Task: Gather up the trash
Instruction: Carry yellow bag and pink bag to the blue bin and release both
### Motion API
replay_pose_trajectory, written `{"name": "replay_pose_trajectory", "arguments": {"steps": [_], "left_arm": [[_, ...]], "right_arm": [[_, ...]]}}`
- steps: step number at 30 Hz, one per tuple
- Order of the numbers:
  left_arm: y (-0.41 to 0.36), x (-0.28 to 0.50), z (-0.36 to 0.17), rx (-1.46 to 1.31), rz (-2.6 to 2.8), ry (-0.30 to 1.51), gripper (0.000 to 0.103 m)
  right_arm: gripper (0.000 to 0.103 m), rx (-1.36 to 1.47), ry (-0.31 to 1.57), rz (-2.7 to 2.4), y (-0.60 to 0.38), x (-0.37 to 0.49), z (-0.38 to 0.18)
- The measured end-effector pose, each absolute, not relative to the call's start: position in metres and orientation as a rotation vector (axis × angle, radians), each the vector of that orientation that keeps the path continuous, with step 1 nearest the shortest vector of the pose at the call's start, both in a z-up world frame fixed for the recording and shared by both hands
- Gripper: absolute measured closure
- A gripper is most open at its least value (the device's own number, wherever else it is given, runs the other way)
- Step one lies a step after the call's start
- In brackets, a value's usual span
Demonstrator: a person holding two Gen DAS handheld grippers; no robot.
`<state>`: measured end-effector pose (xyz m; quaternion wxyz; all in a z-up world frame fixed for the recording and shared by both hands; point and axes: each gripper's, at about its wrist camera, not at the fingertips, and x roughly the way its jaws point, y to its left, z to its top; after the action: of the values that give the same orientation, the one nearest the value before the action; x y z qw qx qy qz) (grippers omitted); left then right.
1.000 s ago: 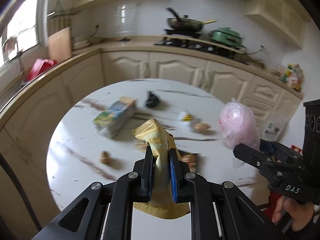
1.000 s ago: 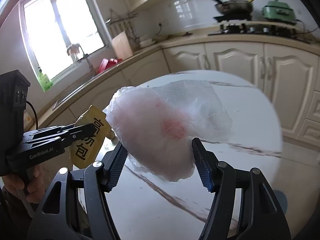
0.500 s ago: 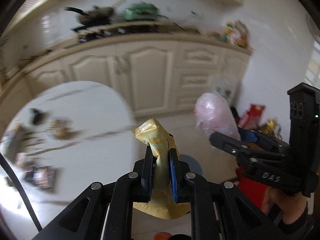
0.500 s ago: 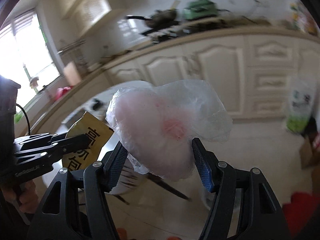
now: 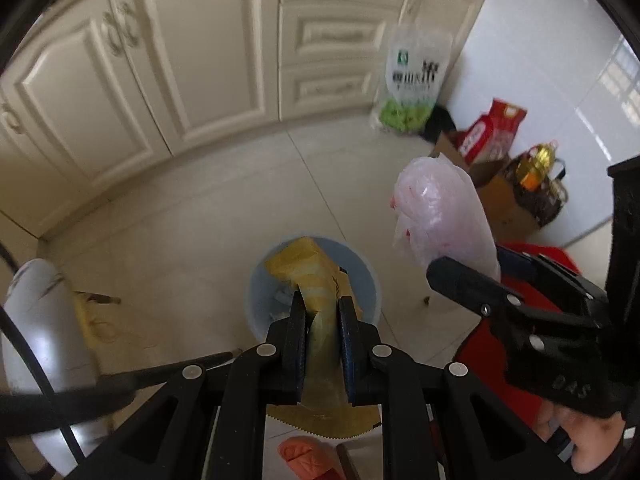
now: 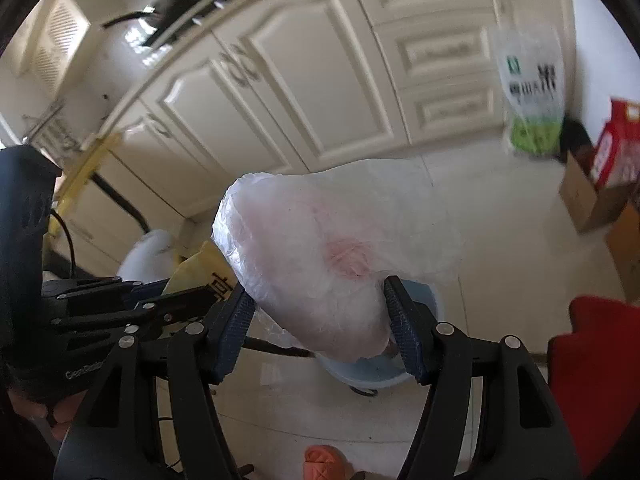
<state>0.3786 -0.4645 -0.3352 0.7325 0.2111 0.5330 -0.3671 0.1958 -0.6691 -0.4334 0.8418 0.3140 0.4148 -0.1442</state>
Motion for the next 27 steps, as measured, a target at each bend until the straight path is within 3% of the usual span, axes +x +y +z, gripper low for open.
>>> {"name": "replay_pose_trajectory", "arguments": {"steps": [3,6,8,12,16,20,27], "left_arm": [[-0.484,0.398,-0.362,0.495,-0.807,1.203,0.091],[-0.504,0.412,-0.383,0.538,-0.787,1.21,0.082],[-0.5,0.427,-0.388,0.554,-0.771,1.206,0.07],[-0.507,0.445,-0.398,0.549,-0.7,1.175,0.054],[-0.493,0.428,-0.39,0.558,-0.634,1.156,0.052],[-0.481,0.405,-0.369,0.574,-0.593,1.125,0.049],[-0.456,0.356,-0.309,0.53,-0.617,1.049,0.046]], "right_arm": [[0.041,0.691,0.912,-0.324,-0.682,0.193,-0.463],[0.041,0.712,0.938,-0.341,-0.689,0.191,-0.484],[0.041,0.719,0.956,-0.343,-0.692,0.194,-0.494],[0.041,0.734,0.978,-0.334,-0.692,0.204,-0.511],[0.038,0.741,0.996,-0.296,-0.685,0.222,-0.525],[0.02,0.748,1.021,-0.289,-0.678,0.234,-0.528],[0.013,0.702,0.94,-0.345,-0.667,0.2,-0.455]]}}
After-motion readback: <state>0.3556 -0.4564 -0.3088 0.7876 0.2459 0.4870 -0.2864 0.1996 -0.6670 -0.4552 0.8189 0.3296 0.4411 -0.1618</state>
